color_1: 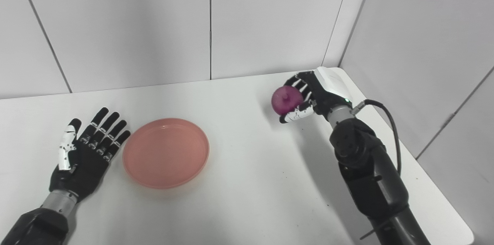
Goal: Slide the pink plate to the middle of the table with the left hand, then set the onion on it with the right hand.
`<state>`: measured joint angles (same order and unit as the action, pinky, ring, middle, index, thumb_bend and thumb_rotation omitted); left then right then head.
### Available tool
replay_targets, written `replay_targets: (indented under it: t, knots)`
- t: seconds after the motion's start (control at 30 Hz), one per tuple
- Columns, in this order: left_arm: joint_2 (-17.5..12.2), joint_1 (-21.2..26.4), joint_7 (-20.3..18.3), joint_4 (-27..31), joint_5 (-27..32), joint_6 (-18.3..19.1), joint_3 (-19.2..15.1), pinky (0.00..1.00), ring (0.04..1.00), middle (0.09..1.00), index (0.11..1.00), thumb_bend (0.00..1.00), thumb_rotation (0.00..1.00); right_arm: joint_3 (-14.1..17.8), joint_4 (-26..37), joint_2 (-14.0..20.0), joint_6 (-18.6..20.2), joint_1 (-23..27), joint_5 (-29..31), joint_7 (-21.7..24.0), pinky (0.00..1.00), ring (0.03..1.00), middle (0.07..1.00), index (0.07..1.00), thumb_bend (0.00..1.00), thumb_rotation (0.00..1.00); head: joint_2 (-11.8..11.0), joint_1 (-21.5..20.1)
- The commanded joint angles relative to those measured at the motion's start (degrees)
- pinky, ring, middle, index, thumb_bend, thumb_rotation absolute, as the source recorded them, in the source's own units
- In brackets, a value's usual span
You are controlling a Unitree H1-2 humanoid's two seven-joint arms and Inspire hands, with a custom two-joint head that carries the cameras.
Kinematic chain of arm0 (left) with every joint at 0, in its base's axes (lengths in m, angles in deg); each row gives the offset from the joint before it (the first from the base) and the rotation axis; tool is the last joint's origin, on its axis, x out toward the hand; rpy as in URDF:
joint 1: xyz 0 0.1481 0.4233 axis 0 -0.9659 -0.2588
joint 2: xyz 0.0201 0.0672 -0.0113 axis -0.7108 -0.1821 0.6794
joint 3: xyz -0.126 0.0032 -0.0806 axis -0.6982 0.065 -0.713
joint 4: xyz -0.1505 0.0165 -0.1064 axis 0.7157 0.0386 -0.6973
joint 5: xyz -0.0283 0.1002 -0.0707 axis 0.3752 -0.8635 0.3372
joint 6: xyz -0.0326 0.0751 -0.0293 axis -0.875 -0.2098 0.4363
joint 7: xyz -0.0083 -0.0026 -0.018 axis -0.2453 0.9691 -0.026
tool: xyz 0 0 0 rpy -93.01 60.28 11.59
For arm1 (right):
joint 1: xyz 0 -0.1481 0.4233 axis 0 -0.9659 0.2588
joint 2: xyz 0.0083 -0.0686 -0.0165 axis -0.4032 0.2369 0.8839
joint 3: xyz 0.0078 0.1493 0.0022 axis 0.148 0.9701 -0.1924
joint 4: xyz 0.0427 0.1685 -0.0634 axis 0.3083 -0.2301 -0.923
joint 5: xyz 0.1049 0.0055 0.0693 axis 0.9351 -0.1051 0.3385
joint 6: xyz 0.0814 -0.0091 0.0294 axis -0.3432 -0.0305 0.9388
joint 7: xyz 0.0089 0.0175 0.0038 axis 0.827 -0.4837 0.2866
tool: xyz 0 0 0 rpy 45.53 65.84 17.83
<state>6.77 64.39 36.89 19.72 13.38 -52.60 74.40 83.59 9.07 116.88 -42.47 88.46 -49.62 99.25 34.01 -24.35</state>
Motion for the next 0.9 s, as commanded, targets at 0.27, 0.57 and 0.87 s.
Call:
replay_targets:
  t: [0.27, 0.57, 0.87]
  knots:
    - [0.4, -2.7, 2.9, -2.0, -2.6, 3.0, 0.8, 0.95, 0.955, 0.958, 0.944, 0.39, 1.00, -6.1, 5.0, -3.1, -1.6, 7.7, -2.8, 0.9, 0.41, 0.465, 0.517, 0.486, 0.52, 0.13, -0.3, 1.8]
    - [1.5, -3.0, 4.0, -0.8, -2.9, 3.5, 1.2, 0.96, 0.955, 0.964, 0.951, 0.39, 1.00, -12.3, 1.8, -9.4, -3.0, 11.7, -4.4, 0.7, 0.39, 0.461, 0.526, 0.486, 0.52, 0.14, -0.2, 4.9]
    - [3.3, -3.9, 7.0, 1.9, -4.8, 4.1, 2.5, 0.93, 0.941, 0.948, 0.936, 0.39, 1.00, -16.8, -1.7, -15.8, -4.0, 13.9, -5.1, 1.1, 0.33, 0.407, 0.486, 0.487, 0.52, 0.14, 0.6, 10.3]
